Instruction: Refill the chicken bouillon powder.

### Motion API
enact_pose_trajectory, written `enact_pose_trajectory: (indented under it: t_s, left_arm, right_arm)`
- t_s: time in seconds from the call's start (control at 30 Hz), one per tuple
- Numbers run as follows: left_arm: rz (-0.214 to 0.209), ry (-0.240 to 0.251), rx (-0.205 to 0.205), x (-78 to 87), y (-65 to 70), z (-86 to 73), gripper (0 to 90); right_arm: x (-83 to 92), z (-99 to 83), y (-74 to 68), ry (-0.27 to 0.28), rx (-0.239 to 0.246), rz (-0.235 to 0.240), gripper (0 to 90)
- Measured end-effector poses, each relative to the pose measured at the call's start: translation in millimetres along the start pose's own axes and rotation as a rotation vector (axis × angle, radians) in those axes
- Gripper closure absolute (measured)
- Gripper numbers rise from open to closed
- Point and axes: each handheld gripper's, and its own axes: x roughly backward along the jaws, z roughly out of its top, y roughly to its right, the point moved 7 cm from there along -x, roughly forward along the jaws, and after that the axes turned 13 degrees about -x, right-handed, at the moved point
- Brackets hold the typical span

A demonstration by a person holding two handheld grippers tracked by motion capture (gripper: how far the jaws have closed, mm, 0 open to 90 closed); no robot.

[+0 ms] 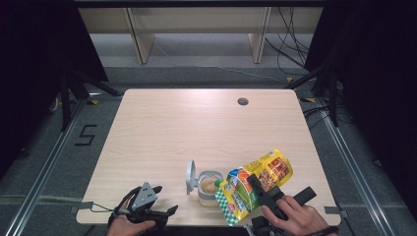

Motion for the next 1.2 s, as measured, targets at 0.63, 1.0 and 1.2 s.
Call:
enact_pose_trajectory:
  t_s: [0.63,1.0,1.2]
  left_arm:
    - [0.002,-0.002,-0.010,1.3,-0.8,0.1,16.0]
    - [-0.004,0.006,-0.001,2.6,-0.3,0.7,16.0]
    - [-0.007,0.019,0.014,2.2,0.2,1.8,16.0]
  right_arm:
    - [-7.7,12.0,-29.8,0.112,-0.461,-0.013,69.6]
    - [-11.0,8.7,-36.0,0.136,-0.567,0.033,70.7]
    - [-13.4,5.8,-40.4,0.159,-0.622,0.056,71.9]
